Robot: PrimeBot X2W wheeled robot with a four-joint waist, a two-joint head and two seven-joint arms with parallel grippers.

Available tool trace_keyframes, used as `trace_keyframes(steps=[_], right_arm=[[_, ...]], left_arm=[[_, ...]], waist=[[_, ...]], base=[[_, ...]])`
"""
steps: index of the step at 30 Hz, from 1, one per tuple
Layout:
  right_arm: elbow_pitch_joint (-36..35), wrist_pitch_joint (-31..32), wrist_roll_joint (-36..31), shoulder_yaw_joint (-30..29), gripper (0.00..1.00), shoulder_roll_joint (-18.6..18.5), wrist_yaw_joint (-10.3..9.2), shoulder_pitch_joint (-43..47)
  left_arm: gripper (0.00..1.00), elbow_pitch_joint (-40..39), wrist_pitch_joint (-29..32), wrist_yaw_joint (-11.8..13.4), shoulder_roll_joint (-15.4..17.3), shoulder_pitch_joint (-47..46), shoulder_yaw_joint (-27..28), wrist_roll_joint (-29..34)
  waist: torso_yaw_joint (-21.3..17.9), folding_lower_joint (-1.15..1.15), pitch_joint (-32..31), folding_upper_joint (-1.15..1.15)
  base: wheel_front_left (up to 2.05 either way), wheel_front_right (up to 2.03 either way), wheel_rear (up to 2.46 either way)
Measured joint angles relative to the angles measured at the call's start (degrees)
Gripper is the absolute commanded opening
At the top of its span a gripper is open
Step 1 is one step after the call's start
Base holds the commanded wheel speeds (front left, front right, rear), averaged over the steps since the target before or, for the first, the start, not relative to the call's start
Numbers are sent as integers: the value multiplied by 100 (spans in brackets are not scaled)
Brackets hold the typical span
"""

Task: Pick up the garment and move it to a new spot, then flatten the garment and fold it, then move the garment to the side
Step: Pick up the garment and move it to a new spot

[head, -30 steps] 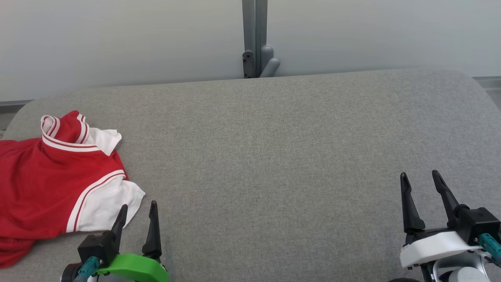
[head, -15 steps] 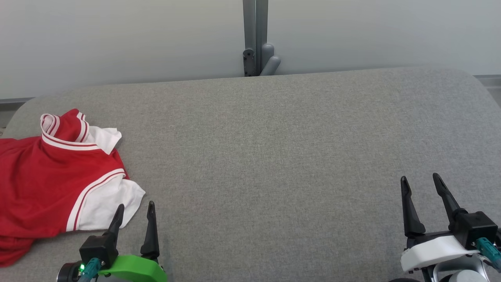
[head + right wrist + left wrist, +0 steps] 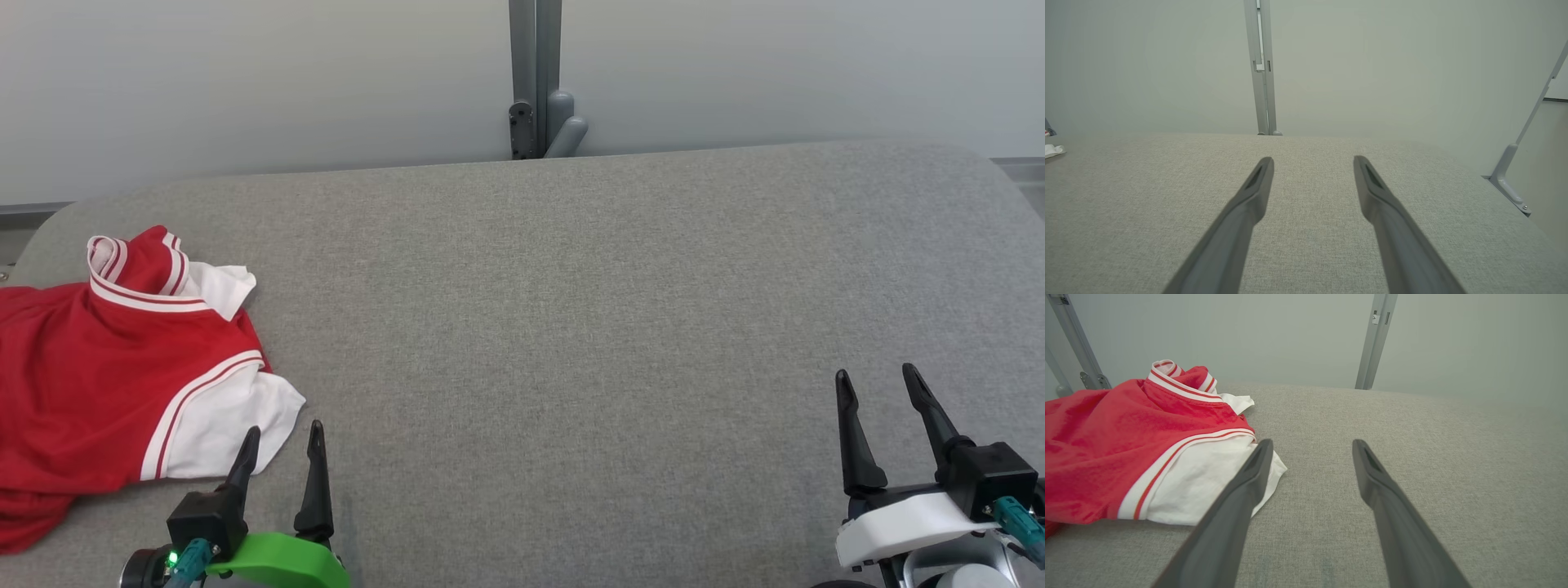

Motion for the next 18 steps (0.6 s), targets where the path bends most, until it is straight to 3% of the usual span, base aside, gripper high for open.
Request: trace_keyframes(steps=[8,18], right_arm=[[-4,0,3,-5,100,0,0,103],[2,-1,22,225,100,13,1,48]], left_arm=[[100,37,-1,5,-1,-59,-79,1],[100,62,-1,12,0,36,64,44]], waist=[[282,0,-26,0],[1214,0,-117,0]], base=[[0,0,0],[0,0,0]])
